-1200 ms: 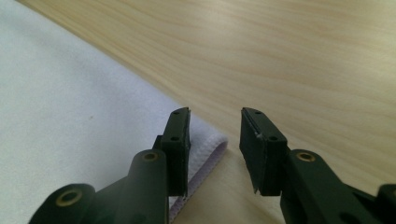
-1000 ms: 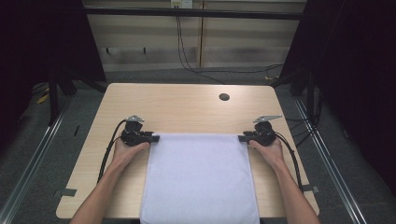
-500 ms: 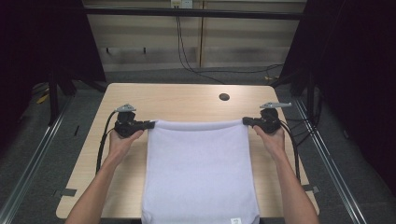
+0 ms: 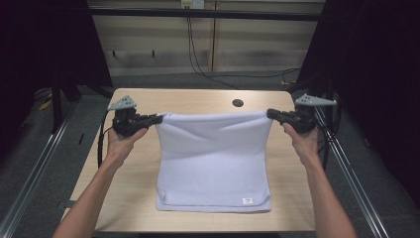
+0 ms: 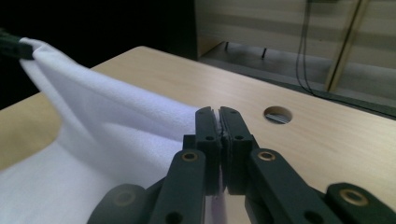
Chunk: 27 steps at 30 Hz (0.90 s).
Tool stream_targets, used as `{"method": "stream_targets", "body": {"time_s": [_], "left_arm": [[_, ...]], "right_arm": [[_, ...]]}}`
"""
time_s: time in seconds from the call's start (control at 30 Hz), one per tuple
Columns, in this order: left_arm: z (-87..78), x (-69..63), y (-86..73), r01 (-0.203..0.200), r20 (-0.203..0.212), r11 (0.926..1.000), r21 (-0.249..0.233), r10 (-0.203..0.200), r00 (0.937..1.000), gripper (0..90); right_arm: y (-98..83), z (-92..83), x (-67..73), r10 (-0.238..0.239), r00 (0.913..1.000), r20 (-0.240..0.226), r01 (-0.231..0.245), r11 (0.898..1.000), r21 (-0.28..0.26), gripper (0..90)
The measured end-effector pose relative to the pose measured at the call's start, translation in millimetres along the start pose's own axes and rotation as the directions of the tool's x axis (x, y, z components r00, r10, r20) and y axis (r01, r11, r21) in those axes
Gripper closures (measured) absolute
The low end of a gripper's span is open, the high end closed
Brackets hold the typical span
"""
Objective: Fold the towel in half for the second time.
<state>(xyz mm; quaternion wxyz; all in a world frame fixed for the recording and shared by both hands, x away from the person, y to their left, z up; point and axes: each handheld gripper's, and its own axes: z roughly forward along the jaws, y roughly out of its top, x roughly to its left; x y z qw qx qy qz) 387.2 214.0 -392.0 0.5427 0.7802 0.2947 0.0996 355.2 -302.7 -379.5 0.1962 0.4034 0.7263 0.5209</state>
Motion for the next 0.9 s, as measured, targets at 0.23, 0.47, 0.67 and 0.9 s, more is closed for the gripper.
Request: {"method": "stream_targets", "body": {"time_s": [0.23,0.47,0.67,0.9], "left_arm": [[-32.7,-51.6,-78.9,0.013,0.121,0.9894,0.145,-0.031,0.9922,84.9],[-48.9,-70.0,-124.7,0.052,0.178,0.9634,0.263,-0.102,0.9787,64.2],[-63.1,-52.1,-117.2,0.146,0.024,0.986,0.079,-0.149,0.9886,51.4],[-62.0,-50.9,-121.8,0.135,-0.063,0.9855,0.103,-0.129,0.9897,41.5]], "right_arm": [[-64.6,-53.7,51.1,-0.058,0.9937,-0.096,0.067,0.993,0.094,87.0],[-140.2,-72.2,80.0,0.007,0.9847,-0.174,0.044,0.957,0.287,64.0],[-130.9,-97.8,66.6,0.048,0.9988,-0.007,-0.047,0.995,0.082,57.3],[-137.7,-91.5,58.4,0.062,0.9969,0.048,-0.066,0.994,0.091,45.5]]}}
